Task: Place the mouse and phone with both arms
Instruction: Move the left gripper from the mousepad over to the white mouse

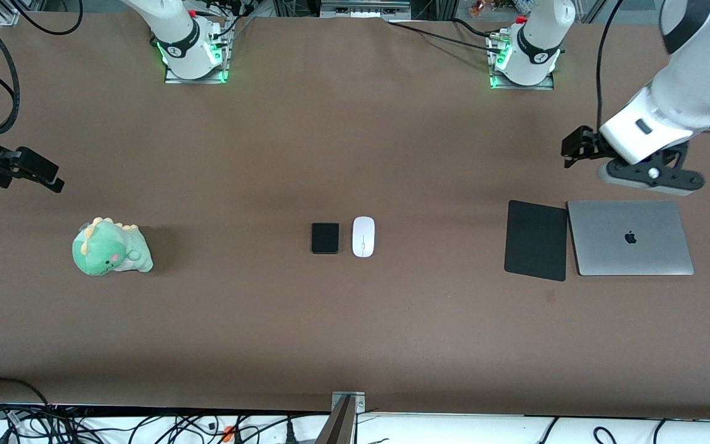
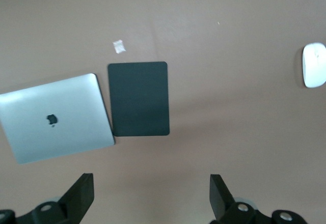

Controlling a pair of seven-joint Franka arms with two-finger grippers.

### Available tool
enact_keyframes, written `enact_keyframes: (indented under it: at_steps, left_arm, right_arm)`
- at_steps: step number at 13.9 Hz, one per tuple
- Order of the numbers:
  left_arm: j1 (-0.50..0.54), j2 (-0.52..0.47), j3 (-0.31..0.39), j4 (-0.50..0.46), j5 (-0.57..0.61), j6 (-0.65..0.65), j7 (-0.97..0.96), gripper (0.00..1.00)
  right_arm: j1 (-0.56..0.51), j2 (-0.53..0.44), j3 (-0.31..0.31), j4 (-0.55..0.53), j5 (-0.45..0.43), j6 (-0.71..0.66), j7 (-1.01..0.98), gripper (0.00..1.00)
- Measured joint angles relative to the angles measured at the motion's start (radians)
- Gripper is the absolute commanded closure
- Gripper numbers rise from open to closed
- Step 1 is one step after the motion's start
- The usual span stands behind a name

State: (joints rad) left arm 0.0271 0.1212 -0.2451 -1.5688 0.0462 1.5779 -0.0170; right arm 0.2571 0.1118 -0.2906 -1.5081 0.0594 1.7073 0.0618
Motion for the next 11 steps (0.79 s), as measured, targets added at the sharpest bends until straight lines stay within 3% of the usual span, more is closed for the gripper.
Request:
enact_keyframes:
  at_steps: [2, 5, 11]
  left_arm:
    - [-0.016, 0.058, -0.031, 0.001, 0.0, 0.014, -0.001, 0.0]
    - [-0.093, 0.133, -0.051, 0.008, -0.023, 0.118, -0.026, 0.0]
    - [-0.203, 0.278, -0.056, 0.011, -0.062, 0.393, -0.124, 0.0]
  right_arm:
    - [-0.038, -0.001, 0.017, 0.001, 0.008, 0.001, 0.002, 0.0]
    - [-0.143, -0.006, 0.106, 0.003, 0.014, 0.001, 0.002, 0.0]
    - [-0.161, -0.01, 0.119, 0.004, 0.014, 0.001, 0.002, 0.0]
